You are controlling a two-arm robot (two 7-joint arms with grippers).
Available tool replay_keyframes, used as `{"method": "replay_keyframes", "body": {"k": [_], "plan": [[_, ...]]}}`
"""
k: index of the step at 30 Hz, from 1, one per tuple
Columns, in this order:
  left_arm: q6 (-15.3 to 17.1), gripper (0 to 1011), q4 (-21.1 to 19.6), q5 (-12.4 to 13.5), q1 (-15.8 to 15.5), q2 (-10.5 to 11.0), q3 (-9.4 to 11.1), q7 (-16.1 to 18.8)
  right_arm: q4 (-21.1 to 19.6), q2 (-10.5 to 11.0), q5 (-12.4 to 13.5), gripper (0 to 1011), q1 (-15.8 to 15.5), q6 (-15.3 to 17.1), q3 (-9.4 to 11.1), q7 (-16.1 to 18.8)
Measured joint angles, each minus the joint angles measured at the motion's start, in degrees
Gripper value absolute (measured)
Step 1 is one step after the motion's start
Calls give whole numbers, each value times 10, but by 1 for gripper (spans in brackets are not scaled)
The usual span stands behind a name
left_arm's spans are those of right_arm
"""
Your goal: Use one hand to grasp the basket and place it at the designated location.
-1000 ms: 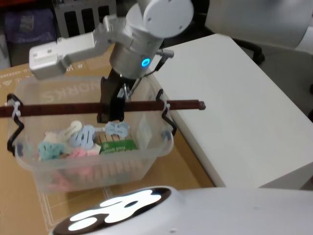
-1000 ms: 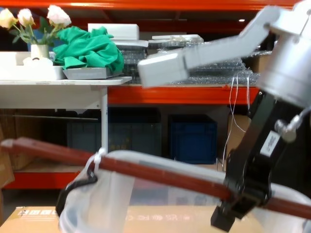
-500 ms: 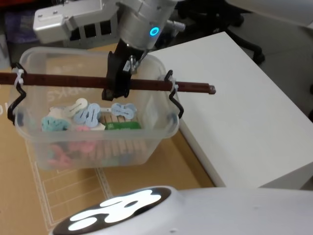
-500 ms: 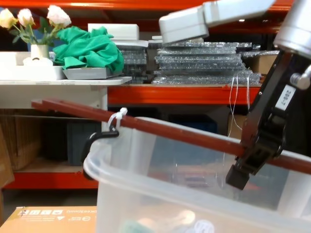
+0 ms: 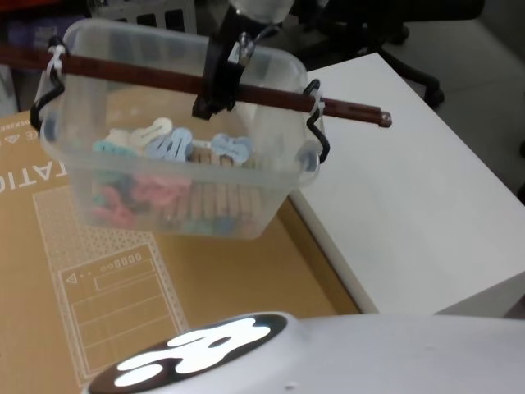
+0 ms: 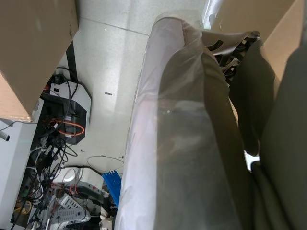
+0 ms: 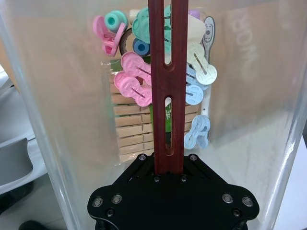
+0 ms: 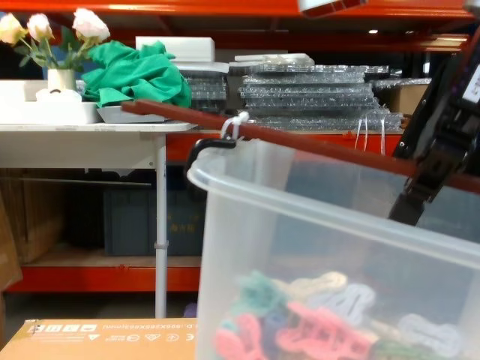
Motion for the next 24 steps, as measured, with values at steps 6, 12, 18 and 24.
{"method": "replay_keyframes", "body": {"k": [6, 12, 18, 24], "plan": [[0, 0, 0, 0, 0, 0, 0, 0, 22, 7, 10, 0, 15, 10, 4, 18], [0, 0, 0, 0, 0, 0, 0, 0, 52, 11, 12, 1, 27, 18, 6, 33], [0, 0, 0, 0, 0, 0, 0, 0, 83, 14, 14, 0, 35, 24, 5, 47], [0, 0, 0, 0, 0, 0, 0, 0, 117, 19, 19, 1, 44, 32, 6, 61]]}}
